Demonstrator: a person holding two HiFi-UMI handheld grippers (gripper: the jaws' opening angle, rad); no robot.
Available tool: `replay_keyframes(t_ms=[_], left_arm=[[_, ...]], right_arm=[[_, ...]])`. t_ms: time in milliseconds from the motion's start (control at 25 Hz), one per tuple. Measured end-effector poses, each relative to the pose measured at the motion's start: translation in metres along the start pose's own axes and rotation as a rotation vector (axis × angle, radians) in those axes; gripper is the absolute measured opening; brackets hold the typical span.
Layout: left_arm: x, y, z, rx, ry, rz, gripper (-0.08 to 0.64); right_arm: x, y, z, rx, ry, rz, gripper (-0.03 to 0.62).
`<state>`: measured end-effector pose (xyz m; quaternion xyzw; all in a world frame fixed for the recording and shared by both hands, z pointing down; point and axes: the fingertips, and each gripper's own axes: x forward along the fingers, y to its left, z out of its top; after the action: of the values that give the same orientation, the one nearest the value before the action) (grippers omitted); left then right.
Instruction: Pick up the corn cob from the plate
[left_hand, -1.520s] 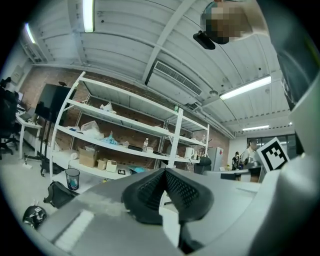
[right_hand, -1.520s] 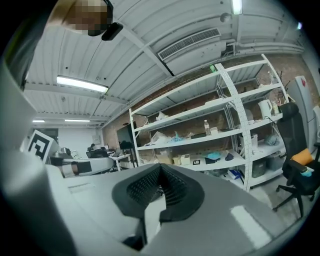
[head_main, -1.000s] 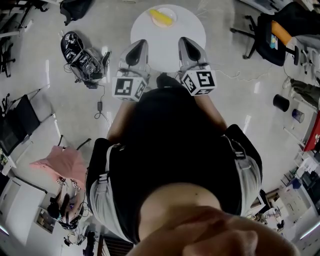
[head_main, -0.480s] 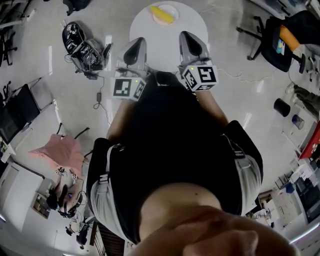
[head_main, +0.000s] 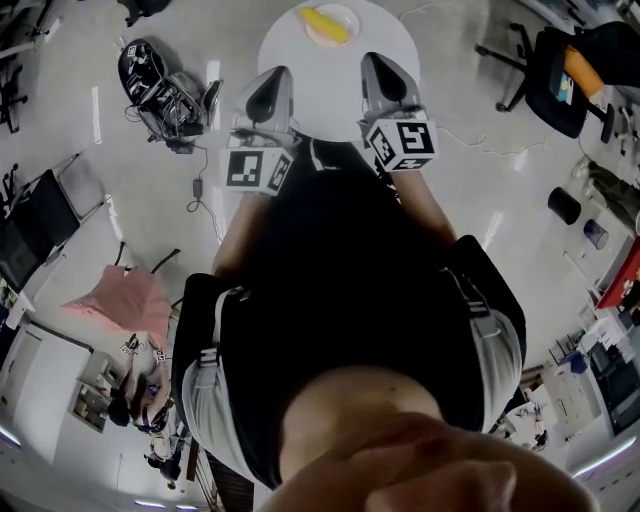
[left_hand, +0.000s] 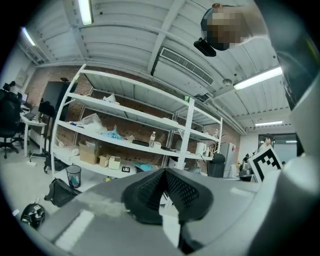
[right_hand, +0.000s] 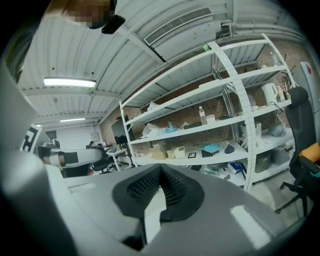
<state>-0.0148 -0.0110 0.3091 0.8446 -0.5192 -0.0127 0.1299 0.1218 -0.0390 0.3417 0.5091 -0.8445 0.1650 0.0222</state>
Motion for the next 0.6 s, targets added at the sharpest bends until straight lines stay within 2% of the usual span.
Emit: replay_keyframes(t_ms=[600], left_arm=[[0.063,0.033,-0.014,-0.048,0.034,-0.046,0.002]], right_arm=[[0.054,-0.028,-0.038,0.029,0.109,-0.057,0.008]])
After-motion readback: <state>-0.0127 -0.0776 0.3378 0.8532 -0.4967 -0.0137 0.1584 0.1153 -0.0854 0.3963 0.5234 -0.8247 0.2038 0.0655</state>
